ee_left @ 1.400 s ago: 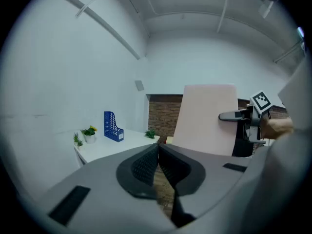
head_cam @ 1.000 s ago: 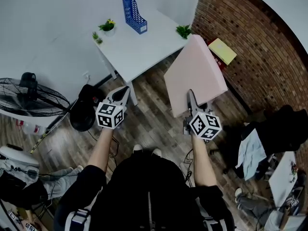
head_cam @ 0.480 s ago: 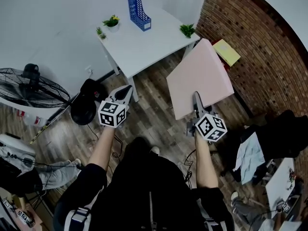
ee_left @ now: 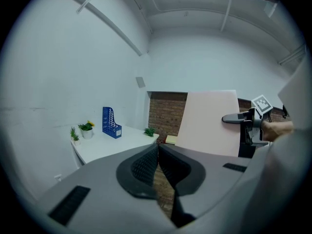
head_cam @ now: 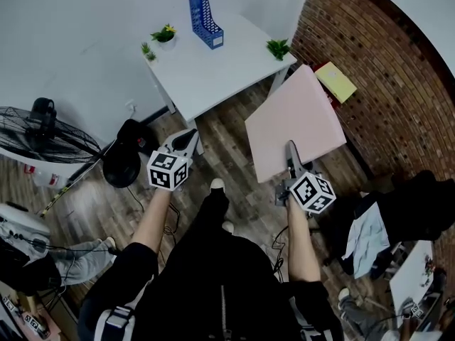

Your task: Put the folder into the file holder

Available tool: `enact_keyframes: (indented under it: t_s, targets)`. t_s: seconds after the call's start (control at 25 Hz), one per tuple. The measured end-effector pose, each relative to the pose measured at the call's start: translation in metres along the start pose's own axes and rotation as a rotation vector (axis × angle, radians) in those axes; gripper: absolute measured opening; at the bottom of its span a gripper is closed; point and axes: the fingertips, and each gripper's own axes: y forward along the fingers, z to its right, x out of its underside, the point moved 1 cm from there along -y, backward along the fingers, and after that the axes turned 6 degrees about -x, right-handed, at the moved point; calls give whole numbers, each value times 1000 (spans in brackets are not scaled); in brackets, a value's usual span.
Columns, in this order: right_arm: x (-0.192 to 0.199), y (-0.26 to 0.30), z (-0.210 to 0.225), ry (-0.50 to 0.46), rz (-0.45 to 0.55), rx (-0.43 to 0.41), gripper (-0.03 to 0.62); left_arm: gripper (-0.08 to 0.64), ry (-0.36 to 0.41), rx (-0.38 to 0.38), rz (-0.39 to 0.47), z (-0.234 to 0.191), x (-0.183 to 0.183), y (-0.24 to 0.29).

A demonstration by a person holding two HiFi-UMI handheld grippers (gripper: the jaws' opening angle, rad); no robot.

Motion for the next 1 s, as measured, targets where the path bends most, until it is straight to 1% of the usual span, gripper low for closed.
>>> enact_keyframes:
  t_s: [0.2, 0.36, 0.72, 0.88, 1.0]
  targets:
    - [-9, 33, 19, -26, -25, 4, 156, 25, -9, 10, -10, -13, -1, 39]
    - [-21, 75, 31, -7, -22, 3, 156, 25, -13, 20, -9, -32, -12, 80]
    - [-49, 183, 39, -11, -35, 2, 156, 25, -39, 29, -7, -96, -41, 167]
    - [-54, 227, 34, -16, -41, -13, 156, 25, -50, 14, -10, -128, -46, 188]
    - [-50, 259, 28, 1, -61, -36, 156, 25, -65, -15, -16, -153, -46, 196]
